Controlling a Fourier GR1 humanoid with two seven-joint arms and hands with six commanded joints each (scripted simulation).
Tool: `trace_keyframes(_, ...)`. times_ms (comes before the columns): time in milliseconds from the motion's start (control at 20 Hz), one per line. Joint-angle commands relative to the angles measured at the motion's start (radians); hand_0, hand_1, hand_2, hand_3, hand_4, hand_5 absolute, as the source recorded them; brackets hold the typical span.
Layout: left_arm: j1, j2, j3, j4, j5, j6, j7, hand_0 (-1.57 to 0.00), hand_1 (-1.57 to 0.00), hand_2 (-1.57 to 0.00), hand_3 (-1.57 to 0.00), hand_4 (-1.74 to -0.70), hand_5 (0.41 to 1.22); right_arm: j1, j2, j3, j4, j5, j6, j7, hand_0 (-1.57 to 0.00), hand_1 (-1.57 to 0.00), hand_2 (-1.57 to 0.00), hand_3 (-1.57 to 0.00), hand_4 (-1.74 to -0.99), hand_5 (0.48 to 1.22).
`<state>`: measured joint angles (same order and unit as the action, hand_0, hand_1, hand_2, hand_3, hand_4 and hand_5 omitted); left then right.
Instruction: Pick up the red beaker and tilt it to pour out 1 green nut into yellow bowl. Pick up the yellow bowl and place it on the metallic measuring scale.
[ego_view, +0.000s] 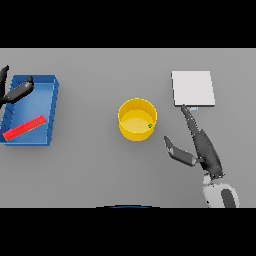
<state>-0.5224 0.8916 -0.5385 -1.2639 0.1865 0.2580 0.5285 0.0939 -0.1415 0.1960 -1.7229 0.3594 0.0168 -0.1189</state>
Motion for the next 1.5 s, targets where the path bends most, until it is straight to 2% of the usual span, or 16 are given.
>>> trace_keyframes(0, 0.003, -0.007, -0.006, 0.001, -0.001, 0.008, 0.005, -0.02, -0.02, -0.02, -0.02, -0.78, 0.693, -0.032, -0.02, 0.003, 0.011, 0.018, 0.013, 0.007, 0.0, 0.0, 0.0, 0.0, -1.202, 0.709)
trace_keyframes(150, -0.001, -0.01, -0.008, 0.0, 0.01, 0.005, 0.0, -0.01, -0.01, -0.01, -0.01, -0.79, 0.707, -0.113, -0.087, 0.031, 0.042, 0.072, 0.086, 0.038, 0.0, 0.0, 0.0, 0.0, -1.255, 0.7)
trace_keyframes(200, -0.006, -0.008, -0.01, -0.003, 0.014, 0.001, 0.004, -0.01, -0.01, -0.01, -0.01, -0.79, 0.709, -0.156, -0.106, 0.045, 0.055, 0.112, 0.101, 0.071, 0.0, 0.0, 0.0, 0.0, -1.268, 0.691)
trace_keyframes(250, -0.009, -0.01, -0.009, 0.006, 0.016, 0.002, -0.001, -0.01, 0.0, 0.0, 0.0, -0.79, 0.71, -0.191, -0.133, 0.065, 0.065, 0.156, 0.116, 0.074, 0.0, 0.0, 0.0, 0.0, -1.278, 0.683)
trace_keyframes(450, -0.009, -0.008, -0.023, 0.005, 0.018, 0.003, 0.004, 0.0, 0.0, 0.0, 0.0, -0.79, 0.712, -0.319, -0.217, 0.159, 0.103, 0.296, 0.204, 0.06, 0.0, 0.0, 0.0, 0.0, -1.276, 0.668)
trace_keyframes(600, -0.012, -0.003, -0.025, 0.003, 0.021, 0.008, 0.003, 0.0, 0.0, 0.0, 0.0, -0.8, 0.721, -0.395, -0.235, 0.209, 0.153, 0.349, 0.248, 0.026, 0.0, 0.0, 0.0, 0.0, -1.269, 0.662)
trace_keyframes(900, -0.03, -0.011, -0.032, 0.023, 0.014, 0.004, -0.002, 0.0, 0.0, 0.0, 0.0, -0.8, 0.718, -0.523, -0.23, 0.288, 0.274, 0.396, 0.333, -0.015, 0.0, 0.0, 0.0, 0.0, -1.277, 0.677)
trace_keyframes(1100, -0.029, -0.004, -0.026, 0.018, 0.023, -0.002, -0.01, 0.0, 0.0, 0.0, 0.0, -0.79, 0.72, -0.606, -0.215, 0.318, 0.353, 0.399, 0.382, -0.038, 0.0, 0.0, 0.0, 0.0, -1.25, 0.686)
trace_keyframes(1250, -0.027, -0.008, -0.03, 0.02, 0.022, -0.003, -0.003, 0.0, 0.0, 0.0, 0.0, -0.8, 0.729, -0.63, -0.201, 0.343, 0.406, 0.411, 0.397, -0.054, 0.0, 0.0, 0.0, 0.0, -1.243, 0.682)
trace_keyframes(1450, -0.026, -0.006, -0.03, 0.02, 0.022, -0.006, -0.011, 0.0, 0.0, 0.0, 0.0, -0.8, 0.734, -0.667, -0.188, 0.378, 0.461, 0.431, 0.428, -0.056, 0.0, 0.0, 0.0, 0.0, -1.281, 0.674)
